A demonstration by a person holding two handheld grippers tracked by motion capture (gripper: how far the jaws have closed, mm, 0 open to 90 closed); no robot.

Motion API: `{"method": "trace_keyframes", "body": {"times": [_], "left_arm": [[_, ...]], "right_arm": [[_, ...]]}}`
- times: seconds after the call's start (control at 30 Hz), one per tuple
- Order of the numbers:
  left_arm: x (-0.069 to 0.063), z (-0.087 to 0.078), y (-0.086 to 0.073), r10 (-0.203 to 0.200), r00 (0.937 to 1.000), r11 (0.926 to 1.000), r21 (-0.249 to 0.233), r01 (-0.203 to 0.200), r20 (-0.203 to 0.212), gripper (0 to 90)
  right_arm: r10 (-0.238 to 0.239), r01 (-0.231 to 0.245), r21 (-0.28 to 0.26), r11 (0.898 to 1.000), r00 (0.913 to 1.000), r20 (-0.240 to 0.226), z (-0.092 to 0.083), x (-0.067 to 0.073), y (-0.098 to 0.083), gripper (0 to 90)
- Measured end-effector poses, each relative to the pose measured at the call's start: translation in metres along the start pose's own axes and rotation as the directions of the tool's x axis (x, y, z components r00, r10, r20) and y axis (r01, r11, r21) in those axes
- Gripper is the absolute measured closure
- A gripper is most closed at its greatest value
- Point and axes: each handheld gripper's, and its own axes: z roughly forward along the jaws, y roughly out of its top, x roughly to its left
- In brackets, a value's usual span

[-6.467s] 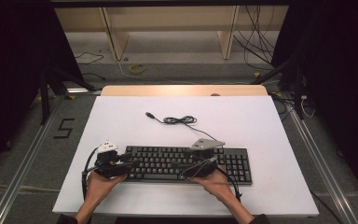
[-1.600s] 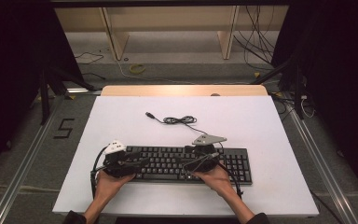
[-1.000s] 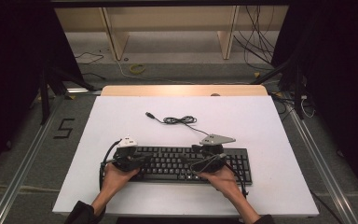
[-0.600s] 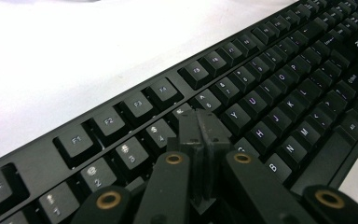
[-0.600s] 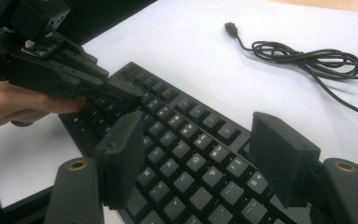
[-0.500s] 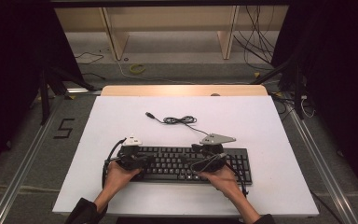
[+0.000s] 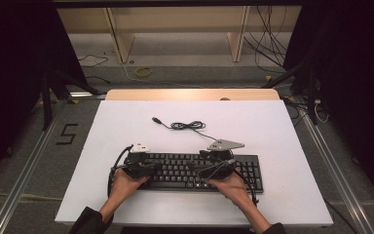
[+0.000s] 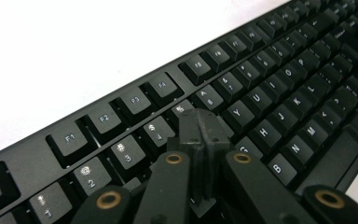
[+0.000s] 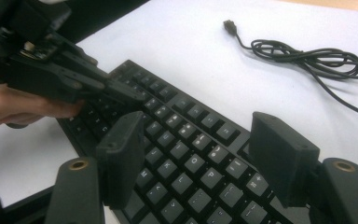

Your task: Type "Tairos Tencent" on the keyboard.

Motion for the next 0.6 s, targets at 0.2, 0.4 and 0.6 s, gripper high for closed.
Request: {"method": "trace_keyframes", "body": {"times": [0.2, 0.4, 0.6], "left_arm": [[0.004, -0.009, 0.005, -0.031, 0.9995, 0.9991, -0.03, 0.031, -0.012, 73.5], [0.01, -0.024, 0.002, -0.069, 0.9975, 0.9944, -0.079, 0.07, 0.013, 54.2], [0.01, -0.04, -0.004, -0.067, 0.9955, 0.9852, -0.153, 0.077, 0.068, 41.7]], "right_arm": [[-0.015, 0.015, 0.018, 1.0, 0.9999, 0.007, 0.008, 0.001, -0.001, 37.7], [-0.023, 0.023, 0.025, 0.999, 0.9996, 0.016, 0.012, -0.002, -0.001, 45.0], [-0.035, 0.034, 0.04, 0.999, 0.9993, 0.015, 0.015, -0.001, -0.002, 59.7]]}}
